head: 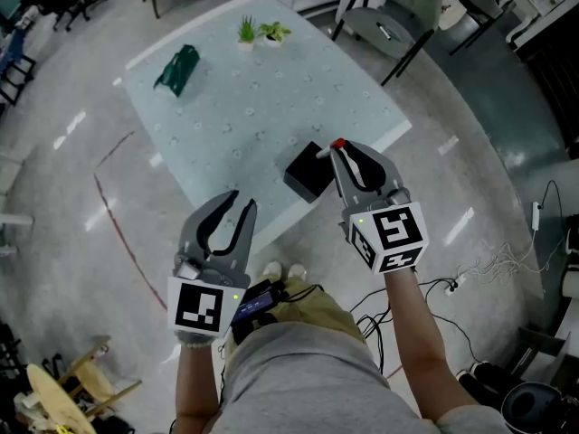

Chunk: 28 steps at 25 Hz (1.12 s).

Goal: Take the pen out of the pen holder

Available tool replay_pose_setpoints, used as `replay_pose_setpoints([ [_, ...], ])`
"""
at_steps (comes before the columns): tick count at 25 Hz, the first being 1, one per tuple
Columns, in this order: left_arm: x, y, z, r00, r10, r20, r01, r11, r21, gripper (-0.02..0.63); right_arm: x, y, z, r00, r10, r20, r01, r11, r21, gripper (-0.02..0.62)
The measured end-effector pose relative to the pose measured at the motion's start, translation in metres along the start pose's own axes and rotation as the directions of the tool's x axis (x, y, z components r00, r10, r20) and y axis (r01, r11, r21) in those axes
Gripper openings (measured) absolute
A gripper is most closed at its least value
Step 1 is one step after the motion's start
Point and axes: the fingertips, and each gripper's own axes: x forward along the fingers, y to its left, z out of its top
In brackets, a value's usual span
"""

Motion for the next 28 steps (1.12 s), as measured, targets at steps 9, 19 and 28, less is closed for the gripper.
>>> replay_pose_setpoints([
  [9, 0.006, -0.009, 0.02, 0.999, -0.03, 0.04, 0.028, 0.999, 0.04, 0.029, -0.039, -0.014, 0.025, 0.993, -0.082, 0.085, 0.082, 0.997, 0.004, 0.063],
  [19, 0.026, -0.035, 0.035, 0.987, -0.145, 0.074, 0.139, 0.987, 0.074, 0.0, -0.088, -0.038, 0.021, 0.974, -0.205, 0.094, 0.203, 0.979, 0.037, 0.063],
  [28, 0.041, -0.053, 0.037, 0.972, -0.223, 0.074, 0.217, 0.973, 0.079, 0.0, -0.12, -0.045, -0.007, 0.961, -0.274, 0.04, 0.271, 0.96, 0.074, 0.061],
])
